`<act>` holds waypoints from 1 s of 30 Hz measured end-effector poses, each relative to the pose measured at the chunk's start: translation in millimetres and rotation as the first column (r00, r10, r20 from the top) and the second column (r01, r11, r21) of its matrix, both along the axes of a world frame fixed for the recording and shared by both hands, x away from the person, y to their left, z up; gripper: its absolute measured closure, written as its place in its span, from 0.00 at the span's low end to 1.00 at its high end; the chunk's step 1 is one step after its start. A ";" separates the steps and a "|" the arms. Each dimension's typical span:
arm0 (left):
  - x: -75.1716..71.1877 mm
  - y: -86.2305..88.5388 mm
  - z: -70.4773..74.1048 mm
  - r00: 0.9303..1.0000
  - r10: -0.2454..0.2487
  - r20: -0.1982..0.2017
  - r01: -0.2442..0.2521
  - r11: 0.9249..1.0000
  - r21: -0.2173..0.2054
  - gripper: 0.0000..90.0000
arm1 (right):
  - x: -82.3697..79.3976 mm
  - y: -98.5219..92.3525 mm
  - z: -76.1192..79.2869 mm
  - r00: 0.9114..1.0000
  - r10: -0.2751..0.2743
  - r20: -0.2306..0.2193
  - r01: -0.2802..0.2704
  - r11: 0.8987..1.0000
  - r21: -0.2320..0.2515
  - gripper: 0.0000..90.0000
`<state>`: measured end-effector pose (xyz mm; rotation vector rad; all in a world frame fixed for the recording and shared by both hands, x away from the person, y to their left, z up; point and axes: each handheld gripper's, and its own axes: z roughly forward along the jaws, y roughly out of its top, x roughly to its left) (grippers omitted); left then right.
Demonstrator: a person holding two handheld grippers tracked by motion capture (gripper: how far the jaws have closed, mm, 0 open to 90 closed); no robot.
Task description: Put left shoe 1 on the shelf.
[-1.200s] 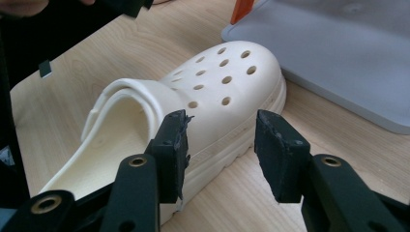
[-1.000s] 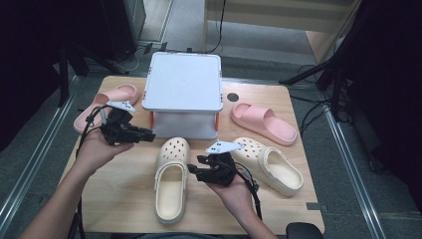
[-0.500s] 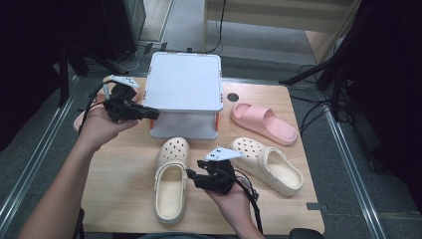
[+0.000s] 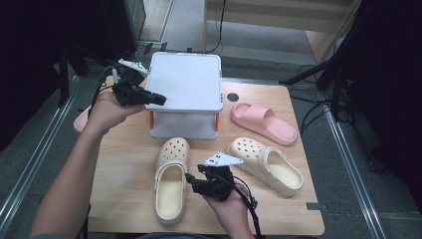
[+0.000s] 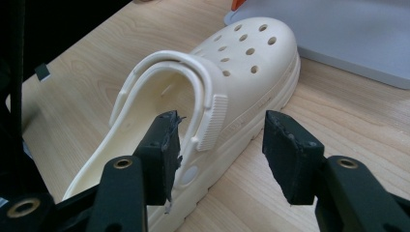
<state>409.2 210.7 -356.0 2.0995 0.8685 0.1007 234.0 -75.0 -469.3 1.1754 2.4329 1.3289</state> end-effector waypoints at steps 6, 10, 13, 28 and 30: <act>9.8 4.7 -5.6 1.000 0.027 -0.002 -0.027 0.999 0.031 0.95 | -5.7 8.4 -5.3 1.000 0.015 0.002 -0.014 1.000 -0.017 0.50; 14.9 5.5 -12.1 0.999 0.039 -0.010 -0.038 0.998 0.050 0.97 | -7.2 12.0 -7.6 1.000 0.010 0.002 -0.010 1.000 -0.011 0.49; 17.5 4.4 -16.4 0.999 0.039 -0.019 -0.038 0.998 0.045 0.97 | -6.6 14.8 -11.0 1.000 0.002 -0.008 -0.002 1.000 -0.015 0.50; 16.9 5.7 -21.2 0.999 0.034 -0.008 -0.034 0.998 0.051 0.97 | 7.4 42.9 -35.6 0.997 -0.076 -0.022 0.075 0.995 -0.062 0.59; 15.9 4.6 -20.9 0.999 0.037 0.000 -0.037 0.998 0.059 0.97 | 10.3 39.8 -36.4 0.996 -0.081 -0.046 0.080 0.996 -0.038 0.61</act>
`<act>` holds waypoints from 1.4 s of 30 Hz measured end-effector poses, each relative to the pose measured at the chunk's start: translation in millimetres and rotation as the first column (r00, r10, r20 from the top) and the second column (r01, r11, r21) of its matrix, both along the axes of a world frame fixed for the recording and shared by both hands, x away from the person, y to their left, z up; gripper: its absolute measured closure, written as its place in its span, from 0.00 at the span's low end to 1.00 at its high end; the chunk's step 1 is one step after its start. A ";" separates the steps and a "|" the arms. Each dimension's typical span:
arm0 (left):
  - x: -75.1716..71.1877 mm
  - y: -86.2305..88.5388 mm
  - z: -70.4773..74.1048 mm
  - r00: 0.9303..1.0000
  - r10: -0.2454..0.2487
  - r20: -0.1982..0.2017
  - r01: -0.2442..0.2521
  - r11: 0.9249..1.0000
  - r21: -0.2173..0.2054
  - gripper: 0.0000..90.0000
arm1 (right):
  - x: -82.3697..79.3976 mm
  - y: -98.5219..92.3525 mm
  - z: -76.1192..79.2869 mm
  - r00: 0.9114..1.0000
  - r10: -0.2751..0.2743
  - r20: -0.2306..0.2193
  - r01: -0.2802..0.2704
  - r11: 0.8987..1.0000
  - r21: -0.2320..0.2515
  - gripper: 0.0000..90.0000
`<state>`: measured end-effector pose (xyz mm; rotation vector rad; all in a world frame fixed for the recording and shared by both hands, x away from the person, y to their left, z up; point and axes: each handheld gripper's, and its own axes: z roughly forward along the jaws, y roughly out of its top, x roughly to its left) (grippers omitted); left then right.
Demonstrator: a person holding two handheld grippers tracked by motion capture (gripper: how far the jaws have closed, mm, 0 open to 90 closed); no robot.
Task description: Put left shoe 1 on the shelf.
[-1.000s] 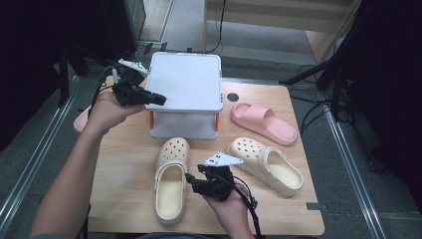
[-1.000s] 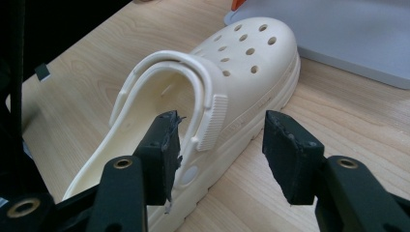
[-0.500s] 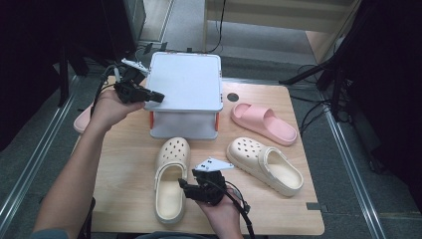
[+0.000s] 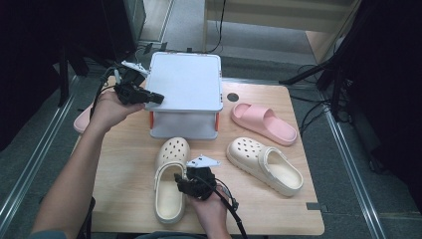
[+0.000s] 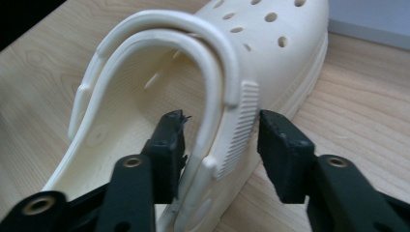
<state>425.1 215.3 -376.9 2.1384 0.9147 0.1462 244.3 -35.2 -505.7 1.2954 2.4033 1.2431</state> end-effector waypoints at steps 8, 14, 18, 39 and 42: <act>-2.0 -1.9 0.7 1.000 -0.002 0.018 0.002 1.000 0.019 0.97 | 7.7 -5.2 2.6 1.000 0.015 -0.023 -0.015 1.000 0.013 0.73; -0.8 -0.3 0.1 1.000 -0.003 0.008 0.003 1.000 0.006 0.97 | 19.5 -17.9 5.6 0.999 0.006 -0.047 -0.005 1.000 0.025 0.85; -0.9 -0.2 0.0 1.000 -0.006 0.011 0.006 1.000 0.007 0.97 | 26.0 -18.3 11.0 0.999 0.010 -0.032 -0.010 1.000 0.006 0.86; -1.1 -0.2 -1.1 1.000 -0.009 0.021 0.009 1.000 -0.001 0.97 | 104.7 -2.7 44.3 0.997 -0.065 0.037 0.064 0.998 0.013 0.86; -0.9 0.1 -1.4 1.000 -0.010 0.019 0.010 1.000 -0.004 0.97 | 113.4 3.3 44.2 0.995 -0.089 0.053 0.089 0.996 0.011 0.86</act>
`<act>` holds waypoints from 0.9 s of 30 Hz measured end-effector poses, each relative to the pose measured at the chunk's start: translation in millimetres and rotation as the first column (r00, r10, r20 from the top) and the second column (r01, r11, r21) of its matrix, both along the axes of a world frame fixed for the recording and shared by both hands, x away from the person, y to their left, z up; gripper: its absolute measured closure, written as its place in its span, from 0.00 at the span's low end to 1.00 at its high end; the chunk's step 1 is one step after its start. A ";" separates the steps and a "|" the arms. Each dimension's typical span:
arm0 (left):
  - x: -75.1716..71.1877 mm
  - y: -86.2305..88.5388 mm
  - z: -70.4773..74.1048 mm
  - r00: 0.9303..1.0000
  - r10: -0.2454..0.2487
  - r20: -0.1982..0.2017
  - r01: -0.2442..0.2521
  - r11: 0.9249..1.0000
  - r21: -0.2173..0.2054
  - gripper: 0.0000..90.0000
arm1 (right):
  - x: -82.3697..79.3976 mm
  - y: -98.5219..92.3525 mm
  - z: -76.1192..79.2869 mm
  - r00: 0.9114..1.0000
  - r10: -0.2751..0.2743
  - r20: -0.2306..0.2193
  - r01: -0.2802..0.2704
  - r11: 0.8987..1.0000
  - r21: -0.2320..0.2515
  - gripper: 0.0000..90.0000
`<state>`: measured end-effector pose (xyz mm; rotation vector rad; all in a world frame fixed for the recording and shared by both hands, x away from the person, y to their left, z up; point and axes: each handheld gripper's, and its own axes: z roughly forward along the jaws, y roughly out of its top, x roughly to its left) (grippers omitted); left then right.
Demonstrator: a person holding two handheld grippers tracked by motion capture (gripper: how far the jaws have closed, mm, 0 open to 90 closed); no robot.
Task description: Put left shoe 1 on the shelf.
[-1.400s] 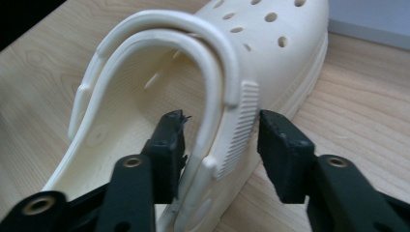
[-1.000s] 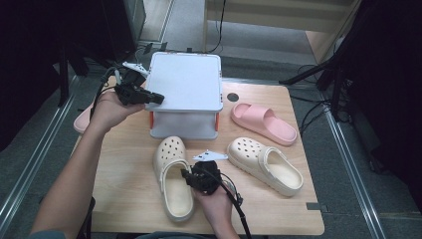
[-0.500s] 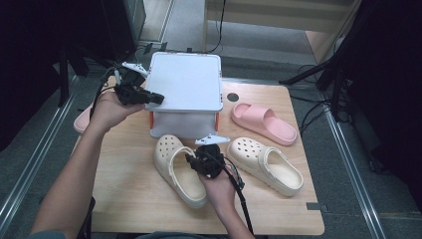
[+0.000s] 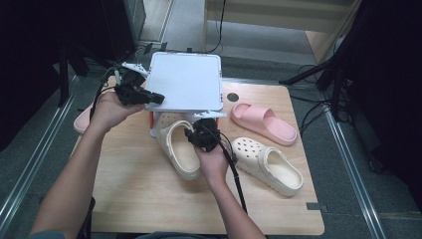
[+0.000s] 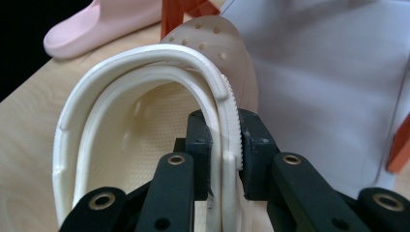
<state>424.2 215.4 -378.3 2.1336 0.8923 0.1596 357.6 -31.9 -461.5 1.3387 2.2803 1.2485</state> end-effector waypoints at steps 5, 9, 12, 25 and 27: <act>0.1 0.4 -0.1 1.000 -0.001 0.001 0.001 1.000 0.000 0.97 | 8.6 10.7 -8.4 0.999 -0.045 0.008 0.045 0.999 -0.005 0.86; -0.5 -0.1 0.1 1.000 -0.001 0.005 0.001 1.000 0.005 0.97 | 10.6 19.4 -16.5 0.996 -0.088 -0.007 0.088 0.996 0.013 0.85; -0.4 0.2 -0.1 1.000 -0.001 0.003 0.001 1.000 0.002 0.97 | 11.1 25.8 -21.0 0.995 -0.101 -0.010 0.101 0.995 0.017 0.85; 0.0 1.4 -0.7 1.000 -0.004 0.000 0.004 1.000 -0.006 0.97 | 8.3 21.9 -27.8 0.992 -0.123 -0.004 0.123 0.992 0.039 0.85; 0.3 1.8 -0.9 1.000 -0.004 -0.003 0.004 1.000 -0.010 0.97 | 8.4 19.4 -27.4 0.991 -0.132 -0.004 0.132 0.991 0.036 0.85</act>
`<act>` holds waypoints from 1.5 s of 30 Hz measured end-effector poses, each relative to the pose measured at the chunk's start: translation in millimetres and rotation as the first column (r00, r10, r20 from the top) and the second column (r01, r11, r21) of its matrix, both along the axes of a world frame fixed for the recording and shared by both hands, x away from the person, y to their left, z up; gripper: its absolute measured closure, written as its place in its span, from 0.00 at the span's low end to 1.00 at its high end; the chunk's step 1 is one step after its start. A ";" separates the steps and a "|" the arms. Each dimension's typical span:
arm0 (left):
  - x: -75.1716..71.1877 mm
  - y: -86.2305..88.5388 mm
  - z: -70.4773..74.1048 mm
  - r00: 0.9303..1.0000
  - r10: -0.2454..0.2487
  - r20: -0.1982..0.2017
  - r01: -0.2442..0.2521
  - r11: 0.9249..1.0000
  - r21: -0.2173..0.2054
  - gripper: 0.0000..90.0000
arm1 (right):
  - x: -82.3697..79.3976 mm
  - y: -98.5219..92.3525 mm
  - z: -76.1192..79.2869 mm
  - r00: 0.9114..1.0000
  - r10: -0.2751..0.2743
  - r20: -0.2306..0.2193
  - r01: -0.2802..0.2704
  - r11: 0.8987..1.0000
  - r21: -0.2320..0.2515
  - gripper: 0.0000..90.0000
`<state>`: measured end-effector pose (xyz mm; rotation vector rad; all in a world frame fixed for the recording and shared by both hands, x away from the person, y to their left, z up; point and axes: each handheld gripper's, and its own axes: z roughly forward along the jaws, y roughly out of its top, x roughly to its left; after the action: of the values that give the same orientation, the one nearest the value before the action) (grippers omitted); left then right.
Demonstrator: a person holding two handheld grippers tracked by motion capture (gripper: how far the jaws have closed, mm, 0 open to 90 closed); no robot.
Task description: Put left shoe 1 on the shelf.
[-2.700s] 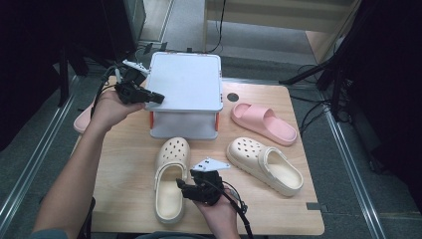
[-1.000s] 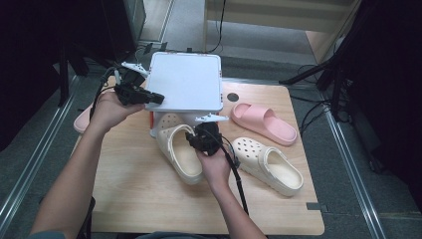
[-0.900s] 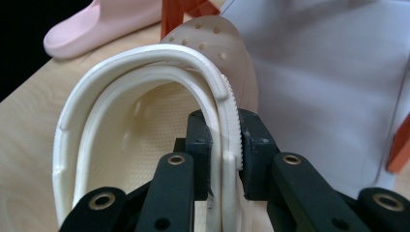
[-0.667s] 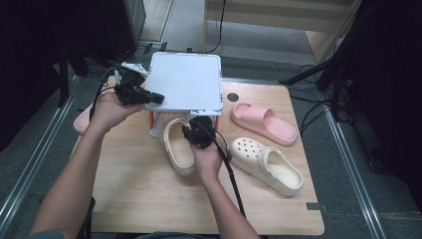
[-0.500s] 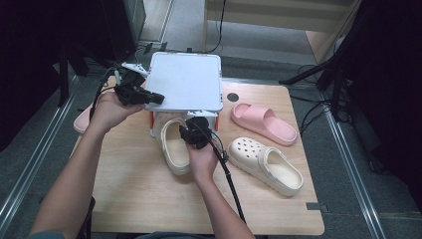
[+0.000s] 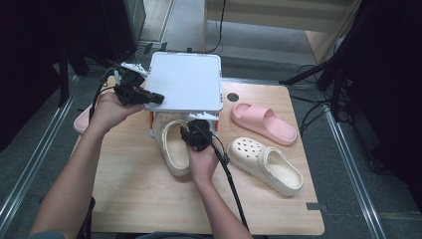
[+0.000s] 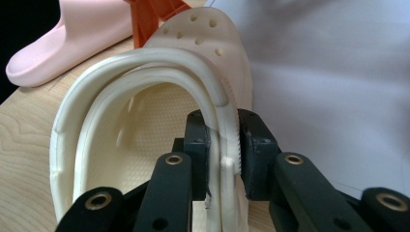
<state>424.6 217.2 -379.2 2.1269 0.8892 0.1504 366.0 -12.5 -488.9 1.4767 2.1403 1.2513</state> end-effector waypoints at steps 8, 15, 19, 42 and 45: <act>0.3 0.6 -0.4 1.000 -0.002 -0.002 0.002 1.000 -0.005 0.96 | -2.2 0.6 -0.9 1.000 0.007 0.017 -0.007 1.000 -0.015 0.76; -0.7 -1.2 0.5 1.000 0.001 0.005 -0.001 1.000 0.009 0.96 | -12.0 -4.9 1.7 0.998 0.055 0.010 -0.055 0.998 -0.004 0.66; -0.7 -1.1 0.5 1.000 0.001 0.005 -0.002 1.000 0.009 0.96 | -22.2 -12.7 7.9 0.995 0.099 0.018 -0.098 0.995 -0.019 0.65; -1.4 -1.2 0.0 1.000 0.003 0.013 -0.004 1.000 0.011 0.97 | -107.9 -40.2 3.5 0.949 0.315 0.016 -0.315 0.949 -0.018 1.00; -1.2 -0.8 -0.3 1.000 0.003 0.014 -0.003 1.000 0.010 0.97 | -113.5 -41.8 -4.8 0.943 0.332 -0.003 -0.332 0.943 -0.024 1.00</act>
<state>423.4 216.4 -379.5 2.1316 0.8851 0.1712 252.5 -54.3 -493.7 1.1338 2.4688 1.3231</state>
